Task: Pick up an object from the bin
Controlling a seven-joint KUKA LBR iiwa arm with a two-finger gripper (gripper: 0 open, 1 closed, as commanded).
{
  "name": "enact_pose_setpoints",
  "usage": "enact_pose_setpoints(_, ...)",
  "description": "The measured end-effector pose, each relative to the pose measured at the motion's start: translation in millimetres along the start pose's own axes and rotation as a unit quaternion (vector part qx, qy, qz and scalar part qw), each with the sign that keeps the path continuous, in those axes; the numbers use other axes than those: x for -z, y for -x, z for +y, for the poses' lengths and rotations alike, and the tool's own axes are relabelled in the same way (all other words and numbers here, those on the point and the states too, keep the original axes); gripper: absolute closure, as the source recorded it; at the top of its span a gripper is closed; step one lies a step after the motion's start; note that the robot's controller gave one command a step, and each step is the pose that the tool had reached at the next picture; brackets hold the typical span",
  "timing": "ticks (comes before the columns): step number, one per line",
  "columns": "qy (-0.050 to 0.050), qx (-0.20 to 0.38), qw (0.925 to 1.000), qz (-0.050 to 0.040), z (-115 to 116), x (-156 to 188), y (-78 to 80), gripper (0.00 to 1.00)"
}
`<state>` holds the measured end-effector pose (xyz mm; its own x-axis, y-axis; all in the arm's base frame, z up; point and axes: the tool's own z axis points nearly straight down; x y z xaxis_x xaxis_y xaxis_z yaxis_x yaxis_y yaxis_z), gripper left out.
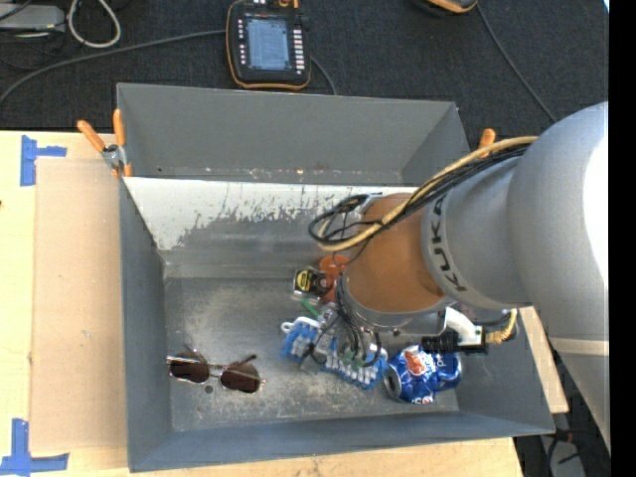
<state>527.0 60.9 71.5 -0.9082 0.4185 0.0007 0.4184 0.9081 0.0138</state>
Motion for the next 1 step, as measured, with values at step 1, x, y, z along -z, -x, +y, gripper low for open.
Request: enact_pose_setpoints(1, -0.003, 0.001, 1.0000, 0.0045, -1.5, 42.4, -2.7, 1.00)
